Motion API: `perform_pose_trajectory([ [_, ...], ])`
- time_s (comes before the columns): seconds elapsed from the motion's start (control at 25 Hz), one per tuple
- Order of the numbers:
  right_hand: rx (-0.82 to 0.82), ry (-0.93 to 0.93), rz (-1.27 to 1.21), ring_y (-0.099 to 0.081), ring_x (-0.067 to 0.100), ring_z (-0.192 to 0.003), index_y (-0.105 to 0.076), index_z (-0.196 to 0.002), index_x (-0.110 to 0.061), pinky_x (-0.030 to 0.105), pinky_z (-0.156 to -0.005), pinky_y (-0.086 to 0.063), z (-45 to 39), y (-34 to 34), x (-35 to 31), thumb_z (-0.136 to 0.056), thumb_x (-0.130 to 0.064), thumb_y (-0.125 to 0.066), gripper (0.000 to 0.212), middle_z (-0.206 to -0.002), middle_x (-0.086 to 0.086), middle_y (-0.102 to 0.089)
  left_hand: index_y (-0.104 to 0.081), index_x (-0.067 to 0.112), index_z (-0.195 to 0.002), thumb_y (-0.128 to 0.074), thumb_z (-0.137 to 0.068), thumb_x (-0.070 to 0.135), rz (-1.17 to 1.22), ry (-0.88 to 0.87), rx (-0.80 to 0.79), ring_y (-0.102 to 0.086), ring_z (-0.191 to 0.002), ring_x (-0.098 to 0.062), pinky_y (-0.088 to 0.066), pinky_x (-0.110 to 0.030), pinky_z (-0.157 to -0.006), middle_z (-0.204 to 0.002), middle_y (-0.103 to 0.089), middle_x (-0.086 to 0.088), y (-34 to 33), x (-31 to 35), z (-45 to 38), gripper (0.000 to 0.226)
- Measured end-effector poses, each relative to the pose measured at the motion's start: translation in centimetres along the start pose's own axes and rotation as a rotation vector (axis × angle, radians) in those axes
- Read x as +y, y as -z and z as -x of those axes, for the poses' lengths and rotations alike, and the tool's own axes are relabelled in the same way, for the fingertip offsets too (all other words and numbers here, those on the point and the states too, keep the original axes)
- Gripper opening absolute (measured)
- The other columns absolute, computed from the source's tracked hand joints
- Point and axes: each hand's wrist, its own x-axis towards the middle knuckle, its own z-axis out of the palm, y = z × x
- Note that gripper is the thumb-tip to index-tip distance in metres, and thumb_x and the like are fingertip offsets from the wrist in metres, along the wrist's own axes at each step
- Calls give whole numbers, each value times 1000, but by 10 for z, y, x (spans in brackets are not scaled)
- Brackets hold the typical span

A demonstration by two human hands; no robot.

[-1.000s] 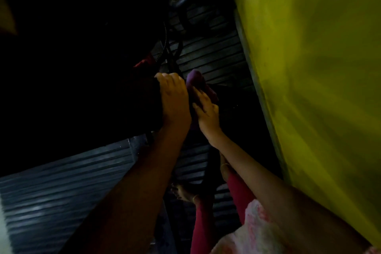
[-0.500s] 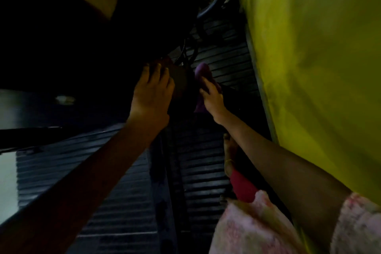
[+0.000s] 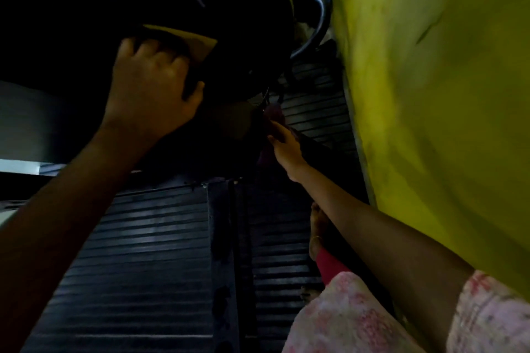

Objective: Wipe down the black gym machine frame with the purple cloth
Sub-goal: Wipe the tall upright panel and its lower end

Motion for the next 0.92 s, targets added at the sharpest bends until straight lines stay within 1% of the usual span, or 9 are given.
perform_pose_trajectory([
  [0.12,-81,114,24,-31,14,-137,-44,-140,-21,36,-116,-20,20,-11,-14,-99,-19,-48,41,-147,-2,-39,-65,-6,-77,-43,-88,25,-77,-199,-23,-61,-86,-40,-36,-45,-84,-80,-66,-26,-4,7,1,40],
  [0.2,-62,60,-55,-35,13,-133,-46,-139,-20,31,-112,-29,19,-6,-22,-99,-16,-48,41,-144,-2,-41,-64,-3,-71,-44,-86,23,-102,-237,-18,-62,-81,-37,-31,-45,-82,-74,-66,-22,-2,7,0,36],
  [0.28,-4,-58,-68,-41,22,-132,-48,-137,-22,37,-109,-37,16,-4,-33,-99,-14,-47,40,-144,3,-43,-63,0,-66,-43,-85,23,-102,-277,9,-62,-77,-35,-31,-43,-79,-69,-65,-19,-2,5,1,36],
  [0.36,18,-52,0,-39,24,-134,-49,-137,-23,39,-110,-35,28,-16,-48,-98,-15,-49,40,-146,5,-42,-63,2,-64,-41,-86,23,-22,-327,39,-63,-74,-33,-35,-42,-78,-68,-65,-17,-2,4,4,38],
  [0.52,-20,351,79,-43,24,-129,-52,-132,-2,13,-103,-32,63,-36,-77,-92,-1,-55,40,-137,15,-50,-65,0,-71,-45,-91,23,143,-219,223,-63,-77,-34,-40,-42,-80,-73,-67,-17,35,-18,19,36],
  [0.6,1,319,66,-44,25,-130,-53,-131,-3,10,-101,-32,69,-37,-91,-91,0,-56,40,-137,14,-51,-63,0,-71,-49,-93,23,95,-168,318,-62,-80,-36,-38,-43,-82,-73,-65,-19,69,-50,30,34],
  [0.72,39,169,79,-42,24,-132,-52,-135,-12,21,-106,-32,86,-42,-118,-95,-8,-52,40,-141,8,-47,-60,-1,-72,-44,-98,29,-36,-97,328,-60,-87,-40,-40,-48,-86,-73,-63,-24,106,-109,45,42],
  [0.84,-33,322,143,-41,18,-132,-48,-136,-9,-1,-92,-25,108,-50,-140,-97,-9,-49,39,-141,6,-47,-59,-8,-85,-38,-100,33,-127,0,326,-52,-102,-42,-36,-54,-95,-88,-63,-29,120,-146,53,48],
  [0.92,-84,316,192,-39,16,-131,-45,-139,-11,-6,-85,-23,115,-51,-150,-98,-11,-47,40,-142,3,-45,-59,-8,-86,-42,-98,29,-220,-24,351,-52,-102,-40,-32,-49,-96,-89,-63,-27,120,-146,54,42],
])
